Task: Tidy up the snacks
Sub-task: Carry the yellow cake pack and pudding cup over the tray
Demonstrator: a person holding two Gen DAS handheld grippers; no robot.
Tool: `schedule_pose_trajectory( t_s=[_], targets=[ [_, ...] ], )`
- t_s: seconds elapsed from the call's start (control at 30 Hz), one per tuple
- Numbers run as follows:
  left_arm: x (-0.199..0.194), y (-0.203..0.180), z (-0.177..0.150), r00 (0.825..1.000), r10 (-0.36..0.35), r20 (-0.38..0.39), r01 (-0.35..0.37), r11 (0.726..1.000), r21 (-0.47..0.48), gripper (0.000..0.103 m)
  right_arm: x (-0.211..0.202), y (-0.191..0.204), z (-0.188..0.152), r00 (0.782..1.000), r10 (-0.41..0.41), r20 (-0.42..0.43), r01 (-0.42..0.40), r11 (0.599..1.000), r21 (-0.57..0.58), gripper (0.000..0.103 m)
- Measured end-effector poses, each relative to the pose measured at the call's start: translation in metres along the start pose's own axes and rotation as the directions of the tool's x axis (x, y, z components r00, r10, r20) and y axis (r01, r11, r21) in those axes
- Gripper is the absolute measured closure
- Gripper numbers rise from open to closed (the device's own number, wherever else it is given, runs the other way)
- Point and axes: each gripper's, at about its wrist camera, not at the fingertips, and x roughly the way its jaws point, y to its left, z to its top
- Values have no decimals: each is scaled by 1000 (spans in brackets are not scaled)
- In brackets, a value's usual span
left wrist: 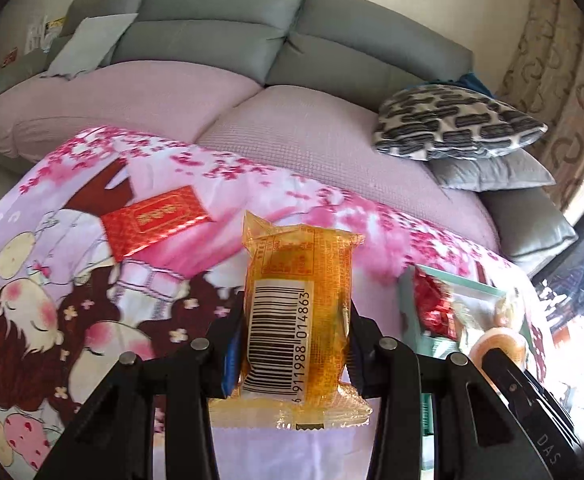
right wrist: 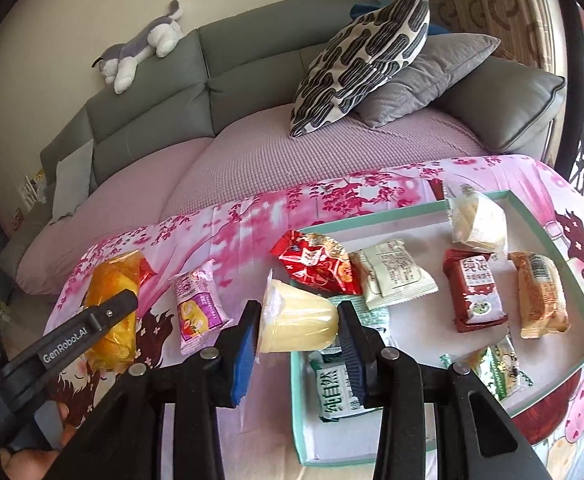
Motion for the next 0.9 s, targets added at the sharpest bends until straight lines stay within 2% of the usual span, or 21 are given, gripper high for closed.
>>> schedule_pose_trajectory(
  t_s=[0.3, 0.57, 0.73, 0.9],
  targets=[
    [-3, -67, -13, 996, -94, -3, 93, 986, 138, 59, -11, -55, 6, 998, -50, 26, 47, 994, 94, 62],
    [-3, -114, -29, 993, -119, -23, 122, 963, 240, 59, -19, -105, 5, 994, -97, 43, 88, 981, 173, 62],
    [-2, -143, -42, 988, -147, -38, 151, 943, 295, 59, -30, -134, 5, 984, -166, 70, 148, 966, 213, 62],
    [3, -168, -54, 985, -160, -63, 172, 923, 344, 59, -34, -155, 5, 976, -199, 84, 175, 956, 234, 62]
  ],
)
